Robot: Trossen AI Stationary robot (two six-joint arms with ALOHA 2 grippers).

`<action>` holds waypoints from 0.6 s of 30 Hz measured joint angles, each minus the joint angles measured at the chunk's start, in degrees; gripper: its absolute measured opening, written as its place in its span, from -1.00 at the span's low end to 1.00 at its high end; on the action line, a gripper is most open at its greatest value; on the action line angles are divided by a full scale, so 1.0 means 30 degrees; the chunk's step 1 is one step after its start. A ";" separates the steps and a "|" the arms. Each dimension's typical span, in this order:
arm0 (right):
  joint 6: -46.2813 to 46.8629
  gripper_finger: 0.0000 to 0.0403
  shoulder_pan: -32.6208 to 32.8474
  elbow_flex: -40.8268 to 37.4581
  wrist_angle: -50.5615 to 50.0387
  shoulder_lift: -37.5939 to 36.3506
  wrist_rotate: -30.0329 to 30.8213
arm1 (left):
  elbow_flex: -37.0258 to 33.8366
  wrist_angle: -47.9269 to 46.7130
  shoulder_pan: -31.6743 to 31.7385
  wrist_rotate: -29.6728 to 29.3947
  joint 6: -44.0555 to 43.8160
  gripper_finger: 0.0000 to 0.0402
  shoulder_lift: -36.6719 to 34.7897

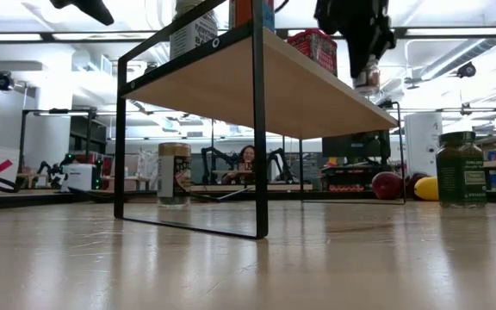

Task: Shelf spices
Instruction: Put the brown seasoning bottle on the shelf

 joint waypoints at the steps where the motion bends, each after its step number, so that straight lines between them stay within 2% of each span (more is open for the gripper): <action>1: 0.0000 -0.23 -0.0089 0.0031 0.0044 0.0260 -0.0196 | 0.0000 -0.0023 -0.0016 0.0000 0.0040 0.09 0.0000; 4: -0.0038 -0.23 -0.0158 0.0034 0.0073 0.1002 -0.1009 | 0.0000 -0.0144 -0.0058 0.0000 0.0240 0.09 0.0000; 12: -0.0236 -0.20 -0.0092 0.0020 0.0389 0.1556 -0.1311 | 0.0000 -0.0188 -0.0467 0.0000 0.0238 0.09 0.0000; 18: -0.0495 -0.08 -0.0085 0.0020 0.0510 0.1573 -0.1296 | 0.0003 -0.0192 -0.0860 -0.0047 -0.0124 0.09 0.0000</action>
